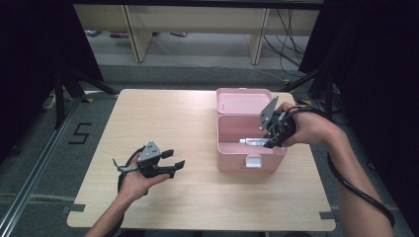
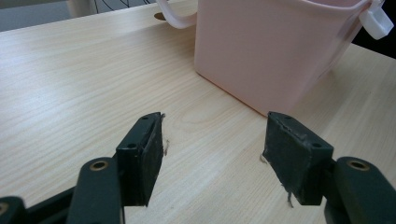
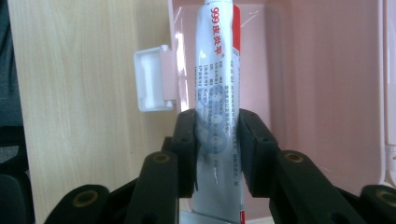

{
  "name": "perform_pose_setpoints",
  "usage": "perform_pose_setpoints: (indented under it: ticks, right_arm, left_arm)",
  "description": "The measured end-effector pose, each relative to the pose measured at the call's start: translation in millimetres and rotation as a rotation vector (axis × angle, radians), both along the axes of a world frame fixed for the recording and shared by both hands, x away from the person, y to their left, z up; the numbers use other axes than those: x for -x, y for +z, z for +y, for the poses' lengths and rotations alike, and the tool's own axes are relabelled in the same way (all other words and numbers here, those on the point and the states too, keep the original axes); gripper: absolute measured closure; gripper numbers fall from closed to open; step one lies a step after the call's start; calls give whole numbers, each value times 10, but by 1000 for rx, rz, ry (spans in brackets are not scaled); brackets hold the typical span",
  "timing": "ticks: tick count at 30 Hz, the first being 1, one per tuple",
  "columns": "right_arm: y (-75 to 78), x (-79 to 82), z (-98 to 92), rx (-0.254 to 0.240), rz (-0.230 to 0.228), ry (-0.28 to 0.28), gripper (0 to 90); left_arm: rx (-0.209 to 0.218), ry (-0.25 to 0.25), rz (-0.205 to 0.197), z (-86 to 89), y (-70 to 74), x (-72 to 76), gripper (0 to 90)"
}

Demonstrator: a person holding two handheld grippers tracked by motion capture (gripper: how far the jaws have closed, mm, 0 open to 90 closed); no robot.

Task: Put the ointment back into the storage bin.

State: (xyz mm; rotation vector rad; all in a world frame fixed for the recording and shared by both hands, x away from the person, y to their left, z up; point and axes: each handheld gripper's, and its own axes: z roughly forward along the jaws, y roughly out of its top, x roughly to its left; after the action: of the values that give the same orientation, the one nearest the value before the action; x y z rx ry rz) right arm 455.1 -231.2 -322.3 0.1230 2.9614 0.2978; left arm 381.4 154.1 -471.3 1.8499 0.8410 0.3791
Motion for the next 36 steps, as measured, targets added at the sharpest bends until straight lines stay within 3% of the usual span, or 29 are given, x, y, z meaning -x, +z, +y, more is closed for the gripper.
perform_pose_setpoints:
  ticks: [1, 4, 5, 7, 10, 14, 16, 20, 22, 23, 24, 25, 26, 29, 31, 32, 35, 36]
  right_arm:
    - [4, 11, -1, 12, 13, -30, 711]
    - [-7, -45, 2, 0, 4, 25, 711]
    - [-13, -41, 2, -4, 18, 10, 710]
    - [-19, -70, 0, 3, 10, 31, 710]
    - [-35, -54, -4, 17, 30, -24, 710]
    - [-68, -102, 8, 29, 35, 12, 710]
    - [-76, -84, 15, 34, 46, -30, 710]
    - [-99, -134, 23, 40, 45, 8, 710]
    - [-100, -122, 22, 46, 50, -23, 710]
    - [-109, -147, 26, 39, 51, 9, 710]
    - [-108, -126, 25, 47, 64, -32, 710]
    - [-108, -126, 25, 47, 64, -32, 710]
    - [-122, -150, 29, 46, 53, -6, 710]
    - [-140, -150, 40, 55, 65, -22, 710]
    - [-154, -185, 51, 61, 65, 26, 710]
    - [-158, -176, 52, 62, 64, 7, 710]
    - [-175, -200, 60, 66, 67, 21, 710]
    - [-181, -182, 60, 66, 72, -10, 710]
  left_arm:
    - [-1, 0, 0, 2, -1, 0, 368]
    - [2, 0, 0, 8, -9, 1, 368]
    - [0, -1, 0, 10, -10, 0, 368]
    - [0, 0, 0, 11, -11, -1, 368]
    - [2, 0, 0, 8, -9, -1, 368]
    - [1, -1, 0, 4, -9, -1, 368]
    - [6, -5, 1, 4, -15, -5, 368]
    - [5, -5, 1, 12, -19, -6, 368]
    - [2, 0, 1, 16, -15, -3, 368]
    - [1, 3, 1, 18, -14, -2, 368]
    - [0, 1, 0, 19, -14, -1, 368]
    - [0, 1, 0, 19, -14, -1, 368]
    - [-1, 2, 1, 20, -16, -1, 368]
    - [6, -6, 2, 19, -23, -4, 368]
    - [6, -6, 2, 17, -25, -4, 368]
    - [6, -5, 3, 16, -26, -4, 368]
    - [6, -5, 3, 13, -25, -6, 368]
    - [-3, 0, 4, 13, -21, -1, 368]
